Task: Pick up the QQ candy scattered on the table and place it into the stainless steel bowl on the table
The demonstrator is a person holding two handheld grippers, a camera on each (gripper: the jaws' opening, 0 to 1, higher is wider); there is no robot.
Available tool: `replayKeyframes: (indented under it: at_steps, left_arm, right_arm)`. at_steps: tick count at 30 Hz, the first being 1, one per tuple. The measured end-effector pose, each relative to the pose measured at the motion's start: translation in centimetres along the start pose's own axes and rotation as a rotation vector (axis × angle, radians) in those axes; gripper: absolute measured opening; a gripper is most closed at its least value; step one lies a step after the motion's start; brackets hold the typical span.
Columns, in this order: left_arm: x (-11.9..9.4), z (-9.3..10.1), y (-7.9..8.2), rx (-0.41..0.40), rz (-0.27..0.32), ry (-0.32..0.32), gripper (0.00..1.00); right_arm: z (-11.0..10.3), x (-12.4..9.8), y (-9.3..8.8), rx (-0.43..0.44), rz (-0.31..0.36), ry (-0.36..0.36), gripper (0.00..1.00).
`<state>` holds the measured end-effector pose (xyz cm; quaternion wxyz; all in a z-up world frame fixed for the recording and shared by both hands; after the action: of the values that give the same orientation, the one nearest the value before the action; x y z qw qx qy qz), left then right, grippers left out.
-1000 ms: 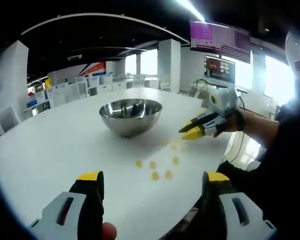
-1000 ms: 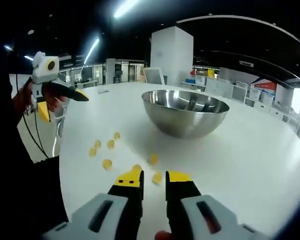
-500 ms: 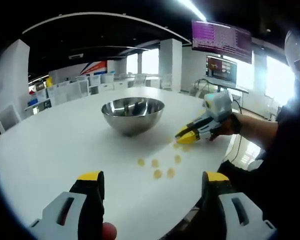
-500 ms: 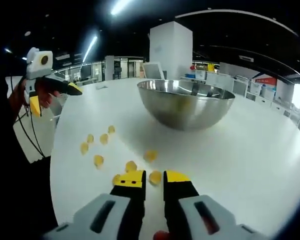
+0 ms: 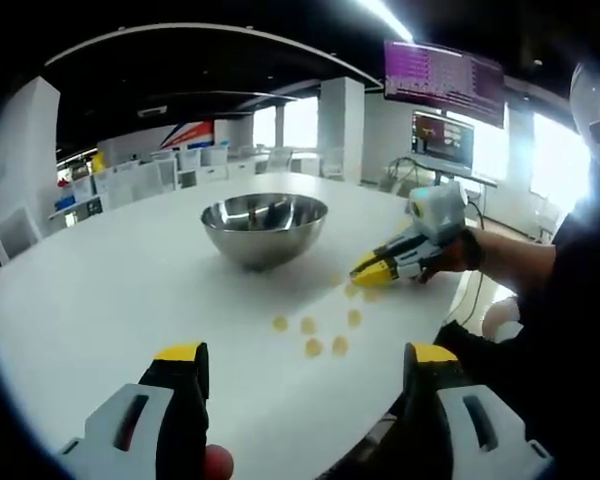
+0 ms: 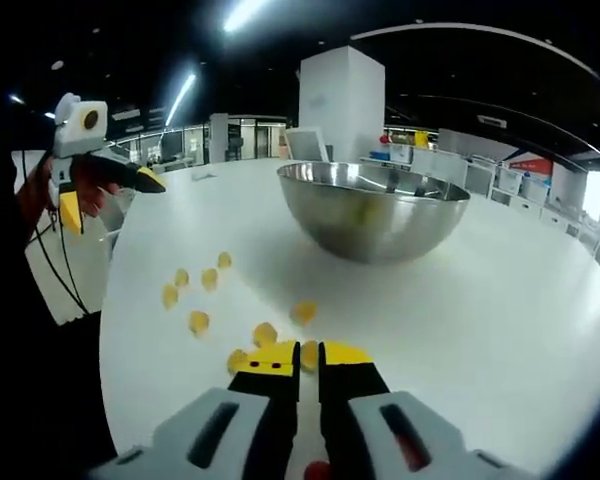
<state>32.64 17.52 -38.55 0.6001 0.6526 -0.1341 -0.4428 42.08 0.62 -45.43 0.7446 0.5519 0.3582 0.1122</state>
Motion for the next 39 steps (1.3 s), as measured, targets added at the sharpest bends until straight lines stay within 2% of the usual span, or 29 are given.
replayKeyframes:
  at_steps: [5,13,20,26,29,34,39]
  left_arm:
    - [0.1,0.2,0.1,0.001,0.004,-0.004,0.8]
    - [0.6,0.6,0.5,0.008,0.013,-0.019,0.8]
    - [0.9,0.6,0.7,0.011,0.015,-0.024,0.8]
    - [1.0,0.5,0.8,0.016,0.012,-0.026,0.78]
    - [1.0,0.4,0.9,0.017,0.013,-0.026,0.78]
    - [1.1,0.3,1.2,0.022,0.012,-0.027,0.78]
    - [1.0,0.2,1.3,0.025,0.013,-0.027,0.78]
  right_arm:
    - [-0.1,-1.2,1.3,-0.006,0.022,0.001,0.08]
    - [-0.3,-5.5,4.4,0.018,0.086,0.021,0.08]
    - [1.0,-10.1,6.9,0.062,0.148,0.004,0.08]
    - [2.1,-12.7,7.8,0.075,0.179,-0.03,0.08]
    - [2.5,-13.3,7.9,0.083,0.19,-0.045,0.08]
    - [2.8,-12.6,7.7,0.096,0.183,-0.049,0.08]
    - [2.9,-11.2,9.3,0.085,0.201,-0.026,0.07]
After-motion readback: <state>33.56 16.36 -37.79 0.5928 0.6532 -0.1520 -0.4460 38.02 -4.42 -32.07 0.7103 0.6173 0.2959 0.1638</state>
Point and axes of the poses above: the point that each gripper's makers call its tool centre point, and the gripper's own axes: x roughly forward along the fingers, z roughly to its right, y roughly out of its top, the point moved 1 cm from there along -x, roughly backward along the fingers, and after that the axes turned 11 degrees about -y, right-handed, at the moved point
